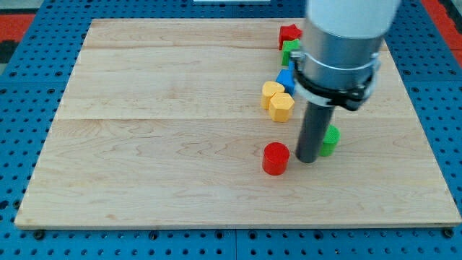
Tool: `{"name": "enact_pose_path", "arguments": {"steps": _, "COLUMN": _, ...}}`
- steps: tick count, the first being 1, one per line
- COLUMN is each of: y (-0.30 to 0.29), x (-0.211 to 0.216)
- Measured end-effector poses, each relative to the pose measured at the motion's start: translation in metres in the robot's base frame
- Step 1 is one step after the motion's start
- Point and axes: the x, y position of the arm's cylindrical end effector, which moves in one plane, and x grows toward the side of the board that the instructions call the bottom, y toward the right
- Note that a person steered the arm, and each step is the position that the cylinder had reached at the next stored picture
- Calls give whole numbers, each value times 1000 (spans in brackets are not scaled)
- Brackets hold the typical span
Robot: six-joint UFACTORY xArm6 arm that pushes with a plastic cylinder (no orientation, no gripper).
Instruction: Move the red and green circle towards the center right
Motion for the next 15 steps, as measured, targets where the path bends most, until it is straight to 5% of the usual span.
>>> {"name": "enact_pose_path", "arguments": {"steps": 2, "y": 89, "x": -44}}
{"name": "enact_pose_path", "arguments": {"steps": 5, "y": 99, "x": -56}}
{"name": "enact_pose_path", "arguments": {"steps": 7, "y": -11, "x": 58}}
{"name": "enact_pose_path", "arguments": {"steps": 8, "y": -59, "x": 51}}
{"name": "enact_pose_path", "arguments": {"steps": 11, "y": -32, "x": -20}}
{"name": "enact_pose_path", "arguments": {"steps": 12, "y": -78, "x": -18}}
{"name": "enact_pose_path", "arguments": {"steps": 15, "y": 13, "x": -109}}
